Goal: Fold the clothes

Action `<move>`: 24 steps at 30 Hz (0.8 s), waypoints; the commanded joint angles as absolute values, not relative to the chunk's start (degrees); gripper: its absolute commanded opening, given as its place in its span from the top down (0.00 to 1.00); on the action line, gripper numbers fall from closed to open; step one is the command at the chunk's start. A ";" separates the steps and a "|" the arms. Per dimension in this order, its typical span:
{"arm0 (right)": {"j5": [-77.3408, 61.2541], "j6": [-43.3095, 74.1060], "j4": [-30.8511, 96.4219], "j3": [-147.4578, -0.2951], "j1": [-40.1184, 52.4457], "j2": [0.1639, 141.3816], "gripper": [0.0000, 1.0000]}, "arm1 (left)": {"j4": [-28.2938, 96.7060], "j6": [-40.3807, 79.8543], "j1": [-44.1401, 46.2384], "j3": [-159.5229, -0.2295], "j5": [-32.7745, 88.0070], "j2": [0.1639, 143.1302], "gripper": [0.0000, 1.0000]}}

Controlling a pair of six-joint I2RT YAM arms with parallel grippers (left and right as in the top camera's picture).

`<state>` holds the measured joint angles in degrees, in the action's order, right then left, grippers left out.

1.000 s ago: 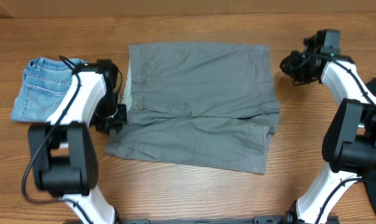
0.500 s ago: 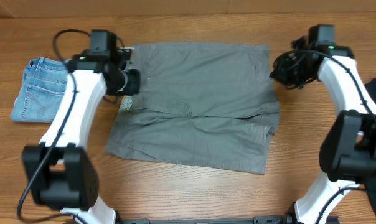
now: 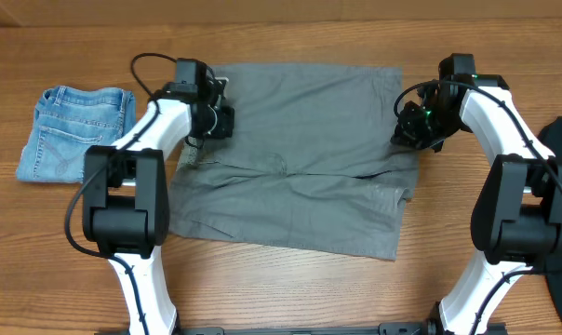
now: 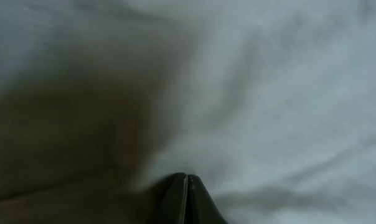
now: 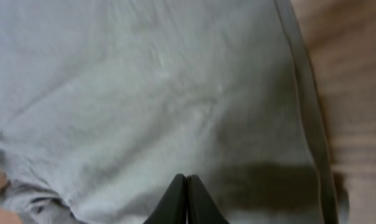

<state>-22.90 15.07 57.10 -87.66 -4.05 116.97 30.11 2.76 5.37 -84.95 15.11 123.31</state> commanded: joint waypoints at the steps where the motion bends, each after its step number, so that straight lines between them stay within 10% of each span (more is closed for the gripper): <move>1: -20.45 18.39 51.88 -84.68 -2.46 117.03 0.96 | 29.19 7.35 2.90 -85.27 11.88 125.80 0.96; 15: -20.40 36.05 17.23 -81.41 2.83 130.80 0.96 | 48.45 1.30 0.82 -101.54 20.56 125.45 0.84; 24: -20.69 22.13 34.41 -98.15 0.62 127.70 0.88 | 57.69 -7.09 3.09 -107.59 26.30 125.47 0.77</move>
